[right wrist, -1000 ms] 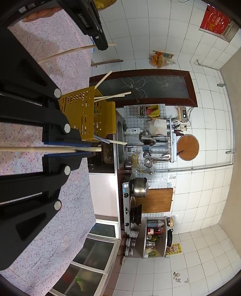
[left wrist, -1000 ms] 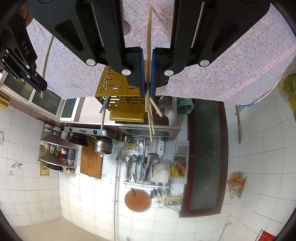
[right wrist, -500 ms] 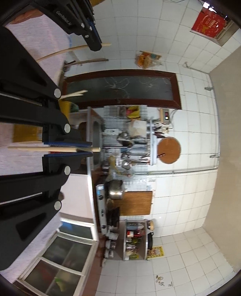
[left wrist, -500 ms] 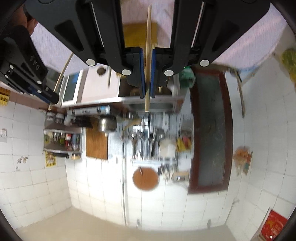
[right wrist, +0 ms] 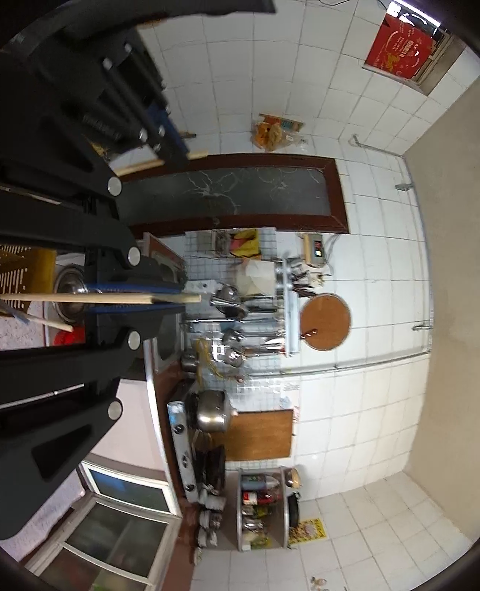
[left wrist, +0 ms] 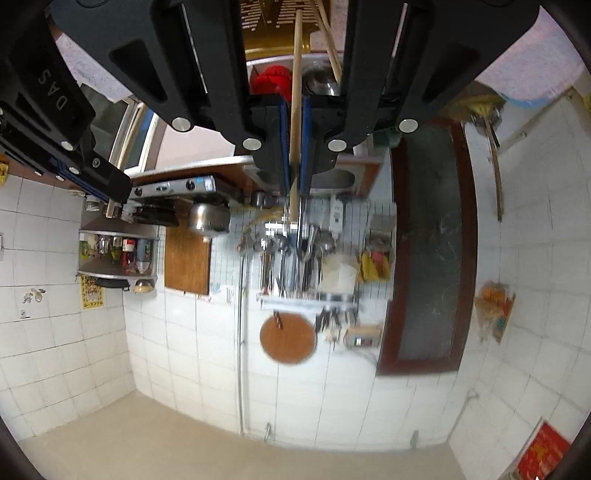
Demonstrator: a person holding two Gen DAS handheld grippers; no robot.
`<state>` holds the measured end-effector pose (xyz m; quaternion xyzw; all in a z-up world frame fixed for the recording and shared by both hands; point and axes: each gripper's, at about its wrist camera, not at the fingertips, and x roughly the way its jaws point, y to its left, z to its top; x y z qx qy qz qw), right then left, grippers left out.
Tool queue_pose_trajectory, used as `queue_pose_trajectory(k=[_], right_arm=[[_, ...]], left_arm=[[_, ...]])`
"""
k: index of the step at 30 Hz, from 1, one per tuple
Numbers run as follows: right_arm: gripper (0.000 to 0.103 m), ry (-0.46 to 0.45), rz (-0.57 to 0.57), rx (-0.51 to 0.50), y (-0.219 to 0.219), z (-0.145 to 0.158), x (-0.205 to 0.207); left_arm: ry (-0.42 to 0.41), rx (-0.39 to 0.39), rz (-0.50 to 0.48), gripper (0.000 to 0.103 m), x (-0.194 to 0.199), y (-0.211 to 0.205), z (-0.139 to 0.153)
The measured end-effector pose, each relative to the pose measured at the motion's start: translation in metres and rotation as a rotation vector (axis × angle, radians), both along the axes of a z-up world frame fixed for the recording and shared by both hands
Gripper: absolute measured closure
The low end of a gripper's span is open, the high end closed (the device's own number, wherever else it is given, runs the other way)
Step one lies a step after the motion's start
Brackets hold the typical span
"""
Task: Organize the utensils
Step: 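Carry both chopsticks upright into the yellow holder and open both grippers, then withdraw both open grippers from the holder toward the remaining utensils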
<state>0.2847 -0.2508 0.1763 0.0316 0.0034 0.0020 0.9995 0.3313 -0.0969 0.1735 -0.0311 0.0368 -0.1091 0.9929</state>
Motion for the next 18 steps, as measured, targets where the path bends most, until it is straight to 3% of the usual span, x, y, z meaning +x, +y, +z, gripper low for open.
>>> queue_pose_trajectory(k=[6,8,9,10,12,16,18], right_arm=[[0.097,0.156,0.035,-0.004,0.001,-0.048,0.035],[0.097,0.201,0.043,0.003,-0.002,-0.058,0.041],[0.094,0.217,0.032,-0.004,-0.003,-0.063,0.041],[0.089,0.238,0.020,-0.018,-0.004,-0.066,0.040],[0.039,0.253,0.000,-0.029,-0.008,-0.068,0.035],[0.036,0.255,-0.039,-0.053,-0.017,-0.062,0.009],[0.028,0.257,-0.058,-0.065,-0.020,-0.057,-0.007]], left_arm=[[0.123,0.028,0.017,0.099,0.032,0.000,-0.052],[0.166,0.032,0.000,0.090,0.034,0.004,-0.057],[0.180,0.037,0.001,0.072,0.032,0.007,-0.058],[0.180,0.040,0.013,0.049,0.026,0.011,-0.057],[0.155,0.040,0.036,0.034,0.014,0.020,-0.051],[0.143,0.069,0.081,0.015,-0.015,0.040,-0.034],[0.138,0.076,0.103,0.009,-0.033,0.053,-0.028]])
